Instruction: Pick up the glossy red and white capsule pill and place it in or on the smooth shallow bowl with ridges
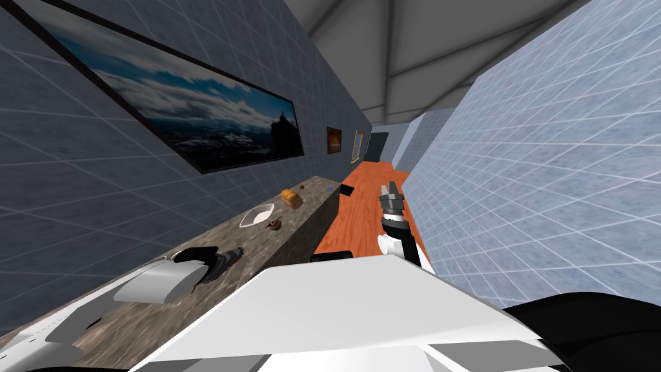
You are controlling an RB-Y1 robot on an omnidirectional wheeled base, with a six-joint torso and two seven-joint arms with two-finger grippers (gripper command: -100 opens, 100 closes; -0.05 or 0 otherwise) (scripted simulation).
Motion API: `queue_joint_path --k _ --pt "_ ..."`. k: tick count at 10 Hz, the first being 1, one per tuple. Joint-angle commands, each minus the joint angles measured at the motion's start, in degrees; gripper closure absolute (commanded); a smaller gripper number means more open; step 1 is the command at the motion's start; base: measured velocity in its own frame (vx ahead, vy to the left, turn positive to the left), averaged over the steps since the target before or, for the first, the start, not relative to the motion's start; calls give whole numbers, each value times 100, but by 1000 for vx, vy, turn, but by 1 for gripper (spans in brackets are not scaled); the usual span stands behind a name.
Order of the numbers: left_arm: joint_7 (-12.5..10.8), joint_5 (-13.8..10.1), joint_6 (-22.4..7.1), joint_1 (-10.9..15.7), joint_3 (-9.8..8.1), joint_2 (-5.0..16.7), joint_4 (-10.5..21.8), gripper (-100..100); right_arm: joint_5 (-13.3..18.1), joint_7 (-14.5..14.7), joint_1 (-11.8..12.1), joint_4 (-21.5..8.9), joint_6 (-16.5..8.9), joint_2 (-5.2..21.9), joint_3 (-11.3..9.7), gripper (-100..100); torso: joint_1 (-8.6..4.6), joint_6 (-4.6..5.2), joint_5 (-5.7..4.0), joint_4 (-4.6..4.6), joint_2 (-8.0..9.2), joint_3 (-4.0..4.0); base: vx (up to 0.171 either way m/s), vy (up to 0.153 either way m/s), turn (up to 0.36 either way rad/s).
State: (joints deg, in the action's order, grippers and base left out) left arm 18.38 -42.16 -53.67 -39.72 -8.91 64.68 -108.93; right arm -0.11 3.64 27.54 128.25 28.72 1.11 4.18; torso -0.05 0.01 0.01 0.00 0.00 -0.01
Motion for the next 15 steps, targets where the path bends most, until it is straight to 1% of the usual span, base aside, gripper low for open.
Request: queue_joint_path --k 1,2,3,4,5,6,7,8,9,11,12,14,15 --pt "0 0 0 0 0 0 0 100 0 0 0 0 0 0 0 0 0 0 0 0 0 0 0 0 0" --pt "1 0 1 1 0 0 -1 100 0 0 0 0 0 0 0 0 0 -1 0 0 0 0 0 0 0" --pt "1 0 1 1 0 0 -1 0 0 0 0 0 0 0 0 0 0 -1 0 0 0 0 0 0 0" --pt "-27 -107 -105 -52 -114 126 -167 100 0 0 0 0 0 0 0 0 0 -1 0 0 0 0 -10 -14 108" --pt "-41 -153 -156 -75 -164 183 -243 100 0 0 0 0 0 0 0 0 -6 -7 -4 1 5 3 -10 -24 95" --pt "-25 -116 -106 -59 -128 142 -188 100 0 0 0 0 0 0 0 0 -13 -5 -5 1 7 4 -3 -11 14" --pt "-32 -122 -124 -62 -137 149 -201 0 0 0 0 0 0 0 0 0 -8 -3 -2 0 4 2 0 0 0" --pt "-62 -188 -158 41 -270 287 -39 100 0 0 0 0 0 0 0 0 -4 -3 -1 0 2 1 -29 -9 -104" --pt "-98 -272 -195 123 -352 388 123 100 0 0 -1 0 0 0 -1 0 -2 6 -6 2 3 2 -48 -18 -193" --pt "-143 -381 -244 214 -437 500 313 100 0 0 -1 0 0 0 0 0 -8 1 -6 3 10 6 -38 -16 -110" --pt "-190 -506 -304 307 -525 615 518 100 0 0 -1 0 0 0 0 0 -7 0 -3 2 7 4 -33 -31 -181" --pt "-237 -637 -370 398 -611 726 721 100 0 0 -1 0 0 0 -1 0 -12 1 -5 3 5 4 -25 -27 -146" --pt "-281 -761 -437 484 -693 824 914 100 0 0 0 0 0 0 0 0 -11 -3 -3 3 4 3 -16 -31 -233"
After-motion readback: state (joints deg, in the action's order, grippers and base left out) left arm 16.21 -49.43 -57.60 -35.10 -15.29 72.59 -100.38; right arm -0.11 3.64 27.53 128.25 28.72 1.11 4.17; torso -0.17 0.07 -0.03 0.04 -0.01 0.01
